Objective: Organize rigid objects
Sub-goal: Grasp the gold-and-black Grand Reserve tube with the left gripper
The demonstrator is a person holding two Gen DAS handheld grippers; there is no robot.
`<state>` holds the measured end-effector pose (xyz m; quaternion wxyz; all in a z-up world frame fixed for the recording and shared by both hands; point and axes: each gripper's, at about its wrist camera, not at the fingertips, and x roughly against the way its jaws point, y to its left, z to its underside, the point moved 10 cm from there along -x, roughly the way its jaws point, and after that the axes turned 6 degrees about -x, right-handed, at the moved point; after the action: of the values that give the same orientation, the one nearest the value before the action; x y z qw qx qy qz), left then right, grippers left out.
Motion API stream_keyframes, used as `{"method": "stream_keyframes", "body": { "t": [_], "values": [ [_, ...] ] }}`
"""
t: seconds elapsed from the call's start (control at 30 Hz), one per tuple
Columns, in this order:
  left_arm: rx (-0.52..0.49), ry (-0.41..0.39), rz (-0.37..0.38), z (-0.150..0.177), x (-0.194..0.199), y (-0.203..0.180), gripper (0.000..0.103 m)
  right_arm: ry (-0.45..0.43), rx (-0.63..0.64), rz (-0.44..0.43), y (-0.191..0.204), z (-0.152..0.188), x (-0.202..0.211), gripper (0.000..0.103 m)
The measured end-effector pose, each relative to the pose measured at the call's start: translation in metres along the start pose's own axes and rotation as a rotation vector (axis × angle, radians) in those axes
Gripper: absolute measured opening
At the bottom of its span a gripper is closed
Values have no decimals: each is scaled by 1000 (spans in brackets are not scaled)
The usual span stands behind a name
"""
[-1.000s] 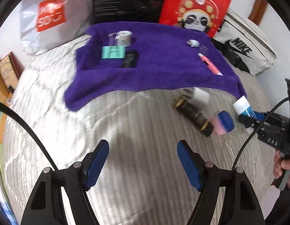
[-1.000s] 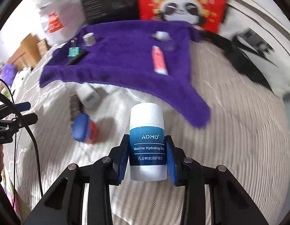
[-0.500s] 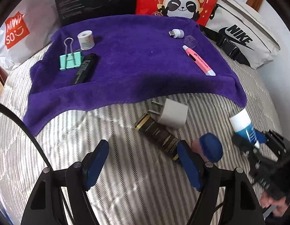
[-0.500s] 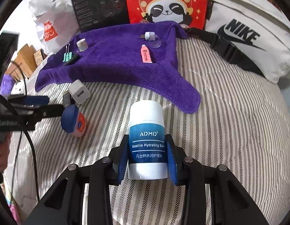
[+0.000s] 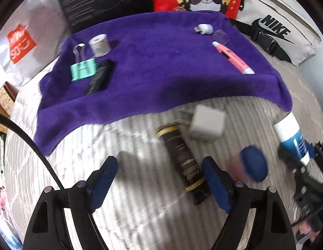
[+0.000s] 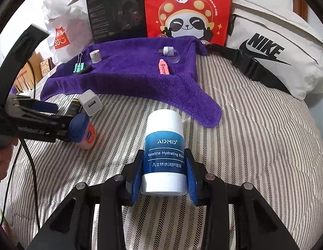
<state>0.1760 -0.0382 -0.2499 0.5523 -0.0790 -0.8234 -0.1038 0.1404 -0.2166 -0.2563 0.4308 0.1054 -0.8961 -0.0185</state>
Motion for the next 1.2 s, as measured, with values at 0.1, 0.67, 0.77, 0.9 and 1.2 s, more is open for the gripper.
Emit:
{"method": "stream_keyframes", "body": {
  "t": [0.1,0.67,0.77,0.9,1.2],
  "values": [
    [15,-14,0,4,2,10,83,-1,6,6,0,0,0,38],
    [-49,-110,46,-6,9,-3,24,-1,4,3,2,1,-1,38],
    [-59,-106,38,-4,11,-6,24,-1,5,3,1,1,-1,38],
    [-48,-106,46,-2,11,-8,24,-1,5,3,1,1,-1,38],
    [-78,-136,99,-3,21,-7,23,45,2,-9,1,-1,-2,36]
  ]
}}
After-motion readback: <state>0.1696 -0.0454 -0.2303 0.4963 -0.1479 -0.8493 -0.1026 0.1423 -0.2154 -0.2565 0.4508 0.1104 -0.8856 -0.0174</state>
